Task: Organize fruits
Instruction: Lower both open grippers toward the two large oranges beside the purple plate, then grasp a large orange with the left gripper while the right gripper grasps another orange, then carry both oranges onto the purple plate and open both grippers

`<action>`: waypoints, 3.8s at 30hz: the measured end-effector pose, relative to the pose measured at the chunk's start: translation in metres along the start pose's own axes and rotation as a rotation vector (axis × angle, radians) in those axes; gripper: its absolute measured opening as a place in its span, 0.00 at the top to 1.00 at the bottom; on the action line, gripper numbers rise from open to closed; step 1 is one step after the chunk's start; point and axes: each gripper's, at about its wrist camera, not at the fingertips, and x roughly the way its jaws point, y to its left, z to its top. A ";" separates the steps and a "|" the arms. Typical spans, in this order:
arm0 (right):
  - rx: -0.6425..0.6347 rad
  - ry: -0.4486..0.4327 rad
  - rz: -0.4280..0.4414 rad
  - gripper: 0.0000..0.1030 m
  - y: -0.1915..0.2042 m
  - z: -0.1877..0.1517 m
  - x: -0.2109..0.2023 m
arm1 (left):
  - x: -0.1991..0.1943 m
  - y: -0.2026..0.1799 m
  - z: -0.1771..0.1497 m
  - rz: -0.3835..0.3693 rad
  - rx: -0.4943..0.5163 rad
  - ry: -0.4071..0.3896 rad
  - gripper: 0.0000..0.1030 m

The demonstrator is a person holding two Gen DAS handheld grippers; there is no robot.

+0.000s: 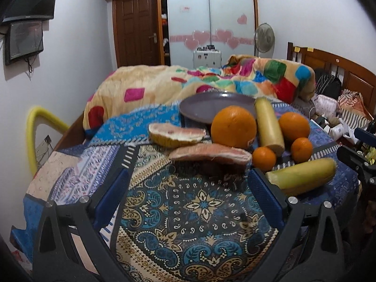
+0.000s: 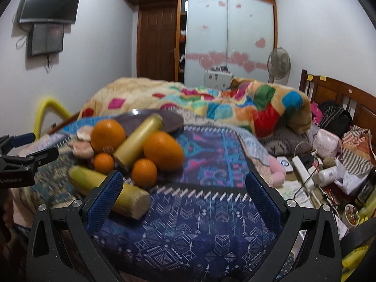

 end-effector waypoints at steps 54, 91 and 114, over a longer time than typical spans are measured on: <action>-0.130 0.277 0.262 0.46 0.007 0.048 0.095 | 0.090 -0.053 0.080 -0.284 0.160 0.230 0.42; -0.097 0.076 0.179 0.46 -0.005 0.123 0.099 | 0.084 -0.014 0.153 -0.160 0.098 0.063 0.42; -0.145 0.217 0.158 0.46 0.027 0.135 0.187 | 0.180 0.002 0.170 -0.101 0.087 0.229 0.42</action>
